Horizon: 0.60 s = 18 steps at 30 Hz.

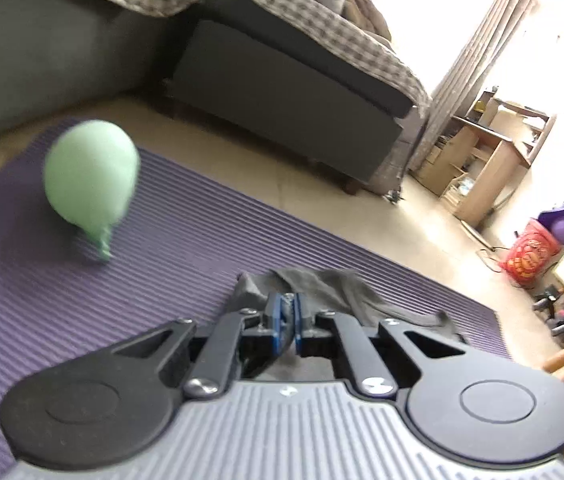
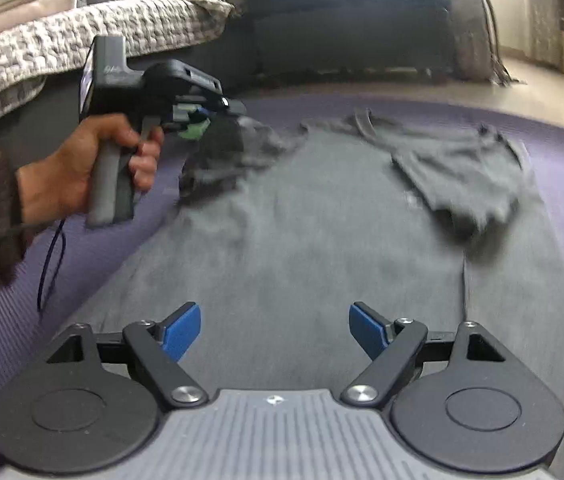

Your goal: Fold clothes

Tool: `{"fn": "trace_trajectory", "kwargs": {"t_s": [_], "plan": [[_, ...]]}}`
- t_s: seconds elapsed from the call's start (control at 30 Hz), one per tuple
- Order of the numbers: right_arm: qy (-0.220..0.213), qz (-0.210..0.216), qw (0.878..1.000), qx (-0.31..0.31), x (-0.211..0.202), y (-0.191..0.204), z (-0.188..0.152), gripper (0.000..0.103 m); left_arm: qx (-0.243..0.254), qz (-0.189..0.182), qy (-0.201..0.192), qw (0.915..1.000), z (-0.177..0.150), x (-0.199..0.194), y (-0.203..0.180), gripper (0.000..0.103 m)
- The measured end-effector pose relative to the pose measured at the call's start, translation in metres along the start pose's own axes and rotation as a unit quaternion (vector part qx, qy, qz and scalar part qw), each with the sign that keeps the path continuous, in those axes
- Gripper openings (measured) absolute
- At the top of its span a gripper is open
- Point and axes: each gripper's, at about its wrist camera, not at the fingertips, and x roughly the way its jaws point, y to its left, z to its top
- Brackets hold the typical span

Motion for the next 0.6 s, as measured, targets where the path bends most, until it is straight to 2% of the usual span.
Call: {"fn": "trace_trajectory", "kwargs": {"t_s": [0.07, 0.17, 0.23, 0.3, 0.37, 0.4, 0.43, 0.47, 0.5, 0.57, 0.6], "plan": [[-0.015, -0.009, 0.999, 0.048, -0.002, -0.018, 0.03, 0.082, -0.003, -0.01, 0.009, 0.9999, -0.004, 0.003, -0.012, 0.005], [-0.041, -0.013, 0.995, 0.091, -0.012, -0.032, 0.05, 0.082, -0.01, -0.018, 0.035, 0.9992, -0.014, 0.019, -0.038, 0.005], [-0.053, -0.013, 0.993, 0.107, -0.019, -0.039, 0.058, 0.082, -0.011, -0.017, 0.049, 0.9986, -0.022, 0.029, -0.049, 0.005], [-0.062, -0.036, 0.992, 0.108, -0.025, -0.046, 0.069, 0.082, -0.01, -0.021, 0.065, 0.9976, -0.03, 0.035, -0.062, 0.005], [-0.064, -0.053, 0.991, 0.105, -0.028, -0.051, 0.077, 0.082, -0.011, -0.026, 0.101, 0.9945, -0.043, 0.037, -0.074, 0.008], [-0.069, -0.063, 0.99, 0.104, -0.03, -0.055, 0.082, 0.082, -0.013, -0.021, 0.116, 0.993, -0.046, 0.034, -0.077, 0.014], [-0.073, -0.068, 0.99, 0.103, -0.032, -0.058, 0.086, 0.082, -0.015, -0.015, 0.13, 0.9913, -0.049, 0.032, -0.079, 0.03], [-0.078, -0.073, 0.989, 0.102, -0.034, -0.06, 0.09, 0.082, -0.016, -0.009, 0.135, 0.9907, -0.049, 0.024, -0.079, 0.04], [-0.087, -0.08, 0.989, 0.094, -0.037, -0.063, 0.095, 0.082, -0.017, -0.003, 0.14, 0.9901, -0.049, 0.016, -0.078, 0.058], [-0.083, -0.083, 0.989, 0.085, -0.036, -0.065, 0.102, 0.082, -0.018, 0.009, 0.149, 0.9887, -0.05, 0.0, -0.077, 0.063], [-0.078, -0.086, 0.99, 0.079, -0.035, -0.067, 0.107, 0.082, -0.016, 0.024, 0.142, 0.9894, -0.047, -0.015, -0.075, 0.069]]}}
